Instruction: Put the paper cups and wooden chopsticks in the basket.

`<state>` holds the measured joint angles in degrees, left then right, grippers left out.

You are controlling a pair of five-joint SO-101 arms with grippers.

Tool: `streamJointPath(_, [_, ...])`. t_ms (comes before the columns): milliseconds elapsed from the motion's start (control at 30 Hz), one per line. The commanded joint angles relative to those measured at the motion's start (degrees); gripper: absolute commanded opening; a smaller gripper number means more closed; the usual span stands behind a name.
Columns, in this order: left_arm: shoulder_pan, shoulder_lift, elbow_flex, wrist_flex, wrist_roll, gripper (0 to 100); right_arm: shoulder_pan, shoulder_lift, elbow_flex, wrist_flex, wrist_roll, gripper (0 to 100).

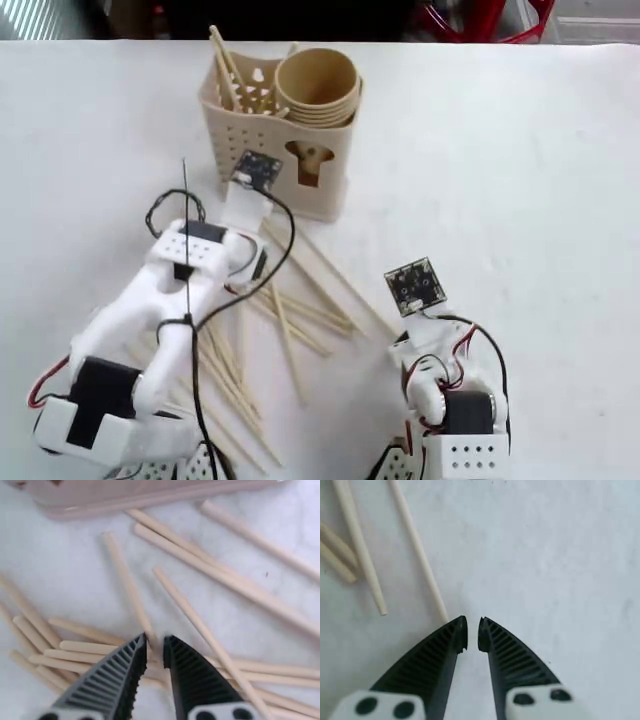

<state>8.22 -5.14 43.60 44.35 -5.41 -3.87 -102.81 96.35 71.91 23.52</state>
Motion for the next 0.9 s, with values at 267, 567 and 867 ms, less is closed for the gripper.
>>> streamJointPath(267, [0.40,-0.31,-2.29,-0.97,-0.44,8,0.57,-0.40,0.53,0.31,0.35,5.3])
streamJointPath(567, [0.40,3.12,-3.34,-0.97,-0.44,8,0.57,-0.40,0.53,0.31,0.35,5.3])
streamJointPath(867, [-0.04,5.93,-7.47,1.85,-0.53,2,0.57,-0.40,0.53,0.31,0.35,5.3])
